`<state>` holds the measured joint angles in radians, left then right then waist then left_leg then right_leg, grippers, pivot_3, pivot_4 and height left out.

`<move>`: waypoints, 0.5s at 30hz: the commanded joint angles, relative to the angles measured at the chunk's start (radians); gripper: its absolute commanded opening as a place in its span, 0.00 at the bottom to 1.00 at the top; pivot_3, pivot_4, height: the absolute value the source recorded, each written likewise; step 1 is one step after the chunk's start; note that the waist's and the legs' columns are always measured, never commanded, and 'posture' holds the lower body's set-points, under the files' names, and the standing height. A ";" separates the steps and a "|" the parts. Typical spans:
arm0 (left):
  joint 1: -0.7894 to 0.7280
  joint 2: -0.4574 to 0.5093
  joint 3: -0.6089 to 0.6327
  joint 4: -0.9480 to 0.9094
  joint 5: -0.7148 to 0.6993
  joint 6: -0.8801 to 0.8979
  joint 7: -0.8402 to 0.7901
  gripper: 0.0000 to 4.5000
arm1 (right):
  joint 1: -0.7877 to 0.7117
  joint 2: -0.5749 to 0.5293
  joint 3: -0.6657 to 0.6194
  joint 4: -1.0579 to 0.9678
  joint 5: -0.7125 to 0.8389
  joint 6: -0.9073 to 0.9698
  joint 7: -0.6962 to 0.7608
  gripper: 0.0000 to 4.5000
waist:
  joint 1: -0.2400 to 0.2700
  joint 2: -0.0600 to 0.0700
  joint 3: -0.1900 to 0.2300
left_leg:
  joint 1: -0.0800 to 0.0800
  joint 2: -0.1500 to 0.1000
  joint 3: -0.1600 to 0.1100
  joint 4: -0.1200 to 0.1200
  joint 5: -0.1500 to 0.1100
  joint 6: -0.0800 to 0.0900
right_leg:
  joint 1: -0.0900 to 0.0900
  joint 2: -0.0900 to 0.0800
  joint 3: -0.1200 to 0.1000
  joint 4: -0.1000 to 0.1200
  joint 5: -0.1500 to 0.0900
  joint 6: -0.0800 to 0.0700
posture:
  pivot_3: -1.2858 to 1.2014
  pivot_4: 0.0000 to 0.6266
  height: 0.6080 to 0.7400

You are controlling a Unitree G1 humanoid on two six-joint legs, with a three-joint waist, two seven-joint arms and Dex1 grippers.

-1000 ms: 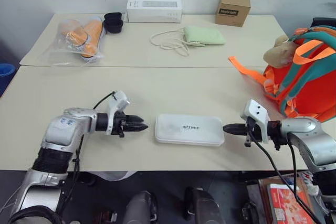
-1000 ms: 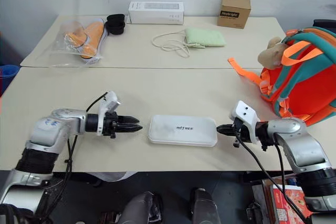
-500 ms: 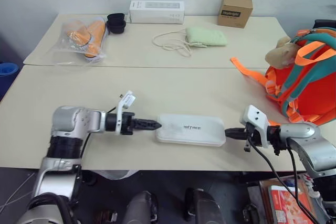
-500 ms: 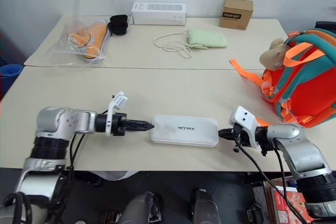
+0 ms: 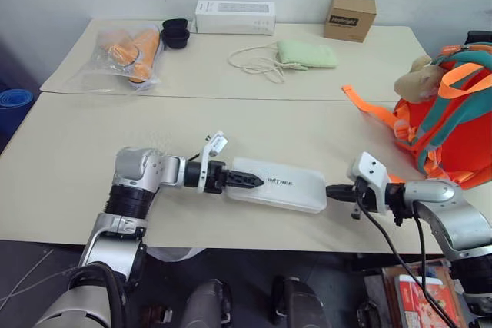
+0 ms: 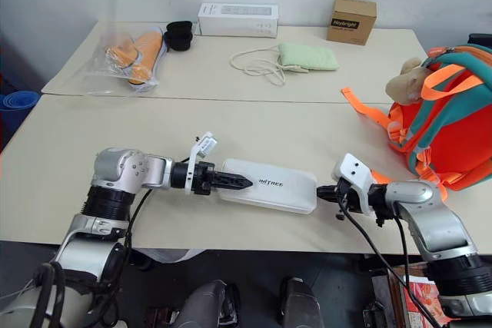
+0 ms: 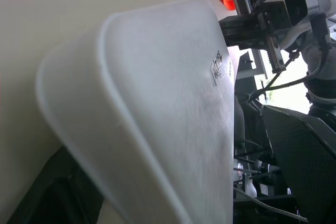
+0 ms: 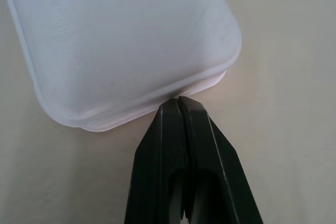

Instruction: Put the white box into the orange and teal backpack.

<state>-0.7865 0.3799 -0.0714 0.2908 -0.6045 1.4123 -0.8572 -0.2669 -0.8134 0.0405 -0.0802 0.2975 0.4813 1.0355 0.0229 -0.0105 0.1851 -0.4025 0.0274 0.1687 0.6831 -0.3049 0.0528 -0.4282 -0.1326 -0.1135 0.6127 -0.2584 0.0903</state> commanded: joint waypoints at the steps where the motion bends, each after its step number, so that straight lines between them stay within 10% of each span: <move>1: -0.014 -0.019 -0.028 0.042 -0.007 0.029 -0.002 0.99 | 0.000 0.005 -0.021 -0.038 0.013 -0.011 -0.004 0.00 | 0.000 0.000 0.000 | 0.000 0.000 0.000 0.000 0.000 0.000 | 0.000 0.000 0.000 0.000 0.000 0.000 | 0.52 0.24 1.00; 12: 0.065 0.004 -0.004 -0.084 0.022 -0.221 -0.013 0.34 | 0.078 0.007 -0.034 -0.078 0.009 -0.033 -0.031 0.00 | -0.003 0.000 0.000 | -0.001 0.001 -0.001 0.000 0.000 0.000 | 0.000 0.000 0.000 -0.001 0.000 0.000 | 0.52 0.24 1.00; 15: 0.079 -0.008 0.082 -0.107 -0.009 -0.270 0.019 0.29 | 0.118 -0.004 -0.059 -0.110 0.015 -0.024 -0.044 0.00 | -0.005 0.000 0.000 | 0.000 0.002 -0.001 0.000 -0.001 -0.001 | 0.000 0.000 0.005 -0.001 0.000 0.000 | 0.52 0.24 1.00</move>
<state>-0.7016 0.3604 -0.0519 0.2085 -0.6182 1.1744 -0.8756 -0.1679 -0.8071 0.0083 -0.1559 0.2993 0.4573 0.9938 0.0181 -0.0106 0.1851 -0.4029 0.0291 0.1678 0.6831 -0.3053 0.0518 -0.4285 -0.1329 -0.1086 0.6120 -0.2584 0.0901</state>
